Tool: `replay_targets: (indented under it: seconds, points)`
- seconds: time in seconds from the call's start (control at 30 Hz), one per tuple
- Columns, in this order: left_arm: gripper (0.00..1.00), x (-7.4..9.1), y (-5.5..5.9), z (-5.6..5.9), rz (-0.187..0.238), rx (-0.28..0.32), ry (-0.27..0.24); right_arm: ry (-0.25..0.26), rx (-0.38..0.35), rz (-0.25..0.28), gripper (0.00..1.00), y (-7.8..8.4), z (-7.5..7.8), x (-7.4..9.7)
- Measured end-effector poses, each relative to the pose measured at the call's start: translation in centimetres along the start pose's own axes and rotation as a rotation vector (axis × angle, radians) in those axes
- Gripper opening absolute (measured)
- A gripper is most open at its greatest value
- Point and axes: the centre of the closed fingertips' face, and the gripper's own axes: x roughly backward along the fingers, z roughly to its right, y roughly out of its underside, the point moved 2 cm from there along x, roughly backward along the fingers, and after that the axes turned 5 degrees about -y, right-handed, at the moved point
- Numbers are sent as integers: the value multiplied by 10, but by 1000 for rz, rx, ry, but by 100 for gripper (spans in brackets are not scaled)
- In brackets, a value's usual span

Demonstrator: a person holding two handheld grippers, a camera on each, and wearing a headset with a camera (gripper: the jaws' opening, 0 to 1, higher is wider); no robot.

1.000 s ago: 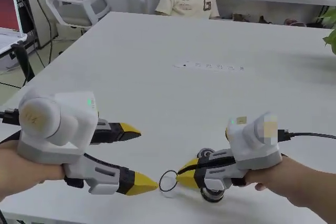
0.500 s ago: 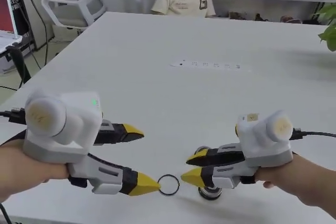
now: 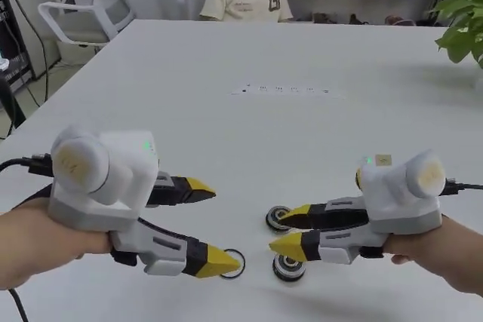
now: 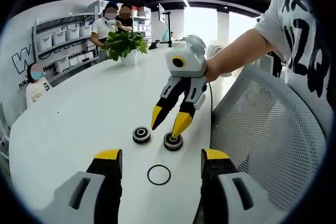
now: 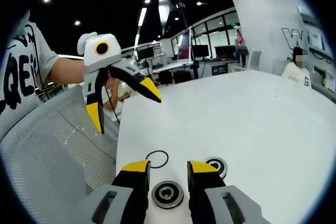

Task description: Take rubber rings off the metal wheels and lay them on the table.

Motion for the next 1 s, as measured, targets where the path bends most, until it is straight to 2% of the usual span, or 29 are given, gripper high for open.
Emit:
replay_targets:
  seconds: [0.3, 0.53, 1.0]
  points:
    - [56, -18, -8, 4, 2, -8, 28, 31, -1, 33, 28, 1, 2, 19]
    - [54, -33, -9, 8, -11, -7, 51, 50, -15, 31, 29, 12, 2, 30]
    - [47, -61, -7, 21, -37, -14, 103, 49, -19, -18, 29, 42, -1, 28]
